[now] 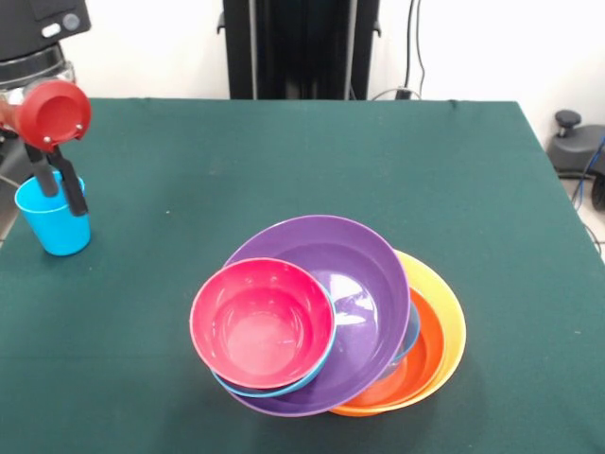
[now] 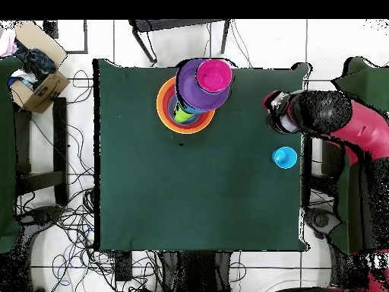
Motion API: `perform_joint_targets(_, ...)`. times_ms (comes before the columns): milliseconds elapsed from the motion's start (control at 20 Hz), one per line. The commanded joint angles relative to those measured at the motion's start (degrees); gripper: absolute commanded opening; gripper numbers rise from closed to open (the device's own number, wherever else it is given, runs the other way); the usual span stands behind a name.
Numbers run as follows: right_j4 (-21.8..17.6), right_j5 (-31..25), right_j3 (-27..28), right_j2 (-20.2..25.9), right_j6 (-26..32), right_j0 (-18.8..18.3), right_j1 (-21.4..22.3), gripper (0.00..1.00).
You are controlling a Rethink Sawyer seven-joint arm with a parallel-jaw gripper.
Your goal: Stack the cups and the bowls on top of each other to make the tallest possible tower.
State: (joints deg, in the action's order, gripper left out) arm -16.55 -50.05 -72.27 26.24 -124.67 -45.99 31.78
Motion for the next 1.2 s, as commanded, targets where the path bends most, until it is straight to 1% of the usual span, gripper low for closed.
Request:
perform_joint_targets(50, -4.4, -0.3, -5.4, 2.2, 15.3, -1.3, 0.4, 1.00)
perform_joint_targets(250, -5.4, 1.9, -6.6, 2.3, 15.1, -2.0, -1.0, 1.00)
perform_joint_targets(400, -6.0, 3.1, -7.6, 2.2, 14.8, -2.5, -1.1, 1.00)
perform_joint_targets(800, -6.6, 5.0, -8.4, 3.4, 14.1, -3.0, -2.8, 1.00)
perform_joint_targets(1050, -6.7, 5.2, -8.8, 3.6, 13.1, -3.0, -2.5, 1.00)
perform_joint_targets(1200, -7.1, 5.5, -8.7, 3.5, 12.9, -3.1, -3.1, 1.00)
